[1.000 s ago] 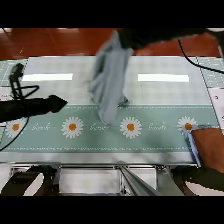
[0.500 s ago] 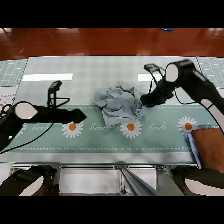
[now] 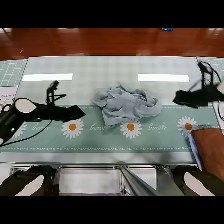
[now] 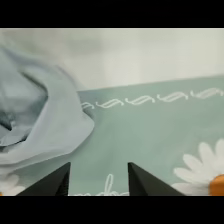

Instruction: Fold the shirts.

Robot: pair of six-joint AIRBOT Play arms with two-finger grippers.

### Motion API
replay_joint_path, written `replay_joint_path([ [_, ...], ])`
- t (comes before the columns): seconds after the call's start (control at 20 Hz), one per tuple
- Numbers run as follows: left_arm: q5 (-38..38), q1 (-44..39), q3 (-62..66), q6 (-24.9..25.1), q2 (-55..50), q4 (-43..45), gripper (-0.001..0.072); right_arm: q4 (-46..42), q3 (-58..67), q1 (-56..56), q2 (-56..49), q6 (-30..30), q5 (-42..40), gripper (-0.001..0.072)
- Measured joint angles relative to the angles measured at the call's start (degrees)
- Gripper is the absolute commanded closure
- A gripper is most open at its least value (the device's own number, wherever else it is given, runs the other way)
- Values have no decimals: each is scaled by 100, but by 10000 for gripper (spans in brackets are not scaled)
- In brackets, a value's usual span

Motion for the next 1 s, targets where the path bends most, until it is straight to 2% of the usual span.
replay_joint_path([
  [0.15,120,-332,-4,474,-588,-925,201,752,-756,-487,293,-240,-503,296],
  [0.3,350,-669,229,732,-1213,-1580,200,1169,-1067,-682,409,-470,-833,298],
  [0.65,354,-1163,1056,896,-2363,-2015,201,1593,-1226,-787,107,-925,-1198,302],
  [0.7,297,-1182,1163,907,-2496,-2033,282,1716,-1213,-789,-22,-1029,-1224,302],
  [0.75,234,-1198,1270,909,-2627,-2048,627,1882,-1174,-793,-177,-1154,-1244,302],
  [0.8,175,-1204,1349,949,-2721,-2046,686,2041,-1110,-791,-354,-1281,-1266,302],
  [1.0,33,-1172,1519,1213,-2872,-2059,686,2636,-673,-782,-1132,-1731,-1246,302],
])
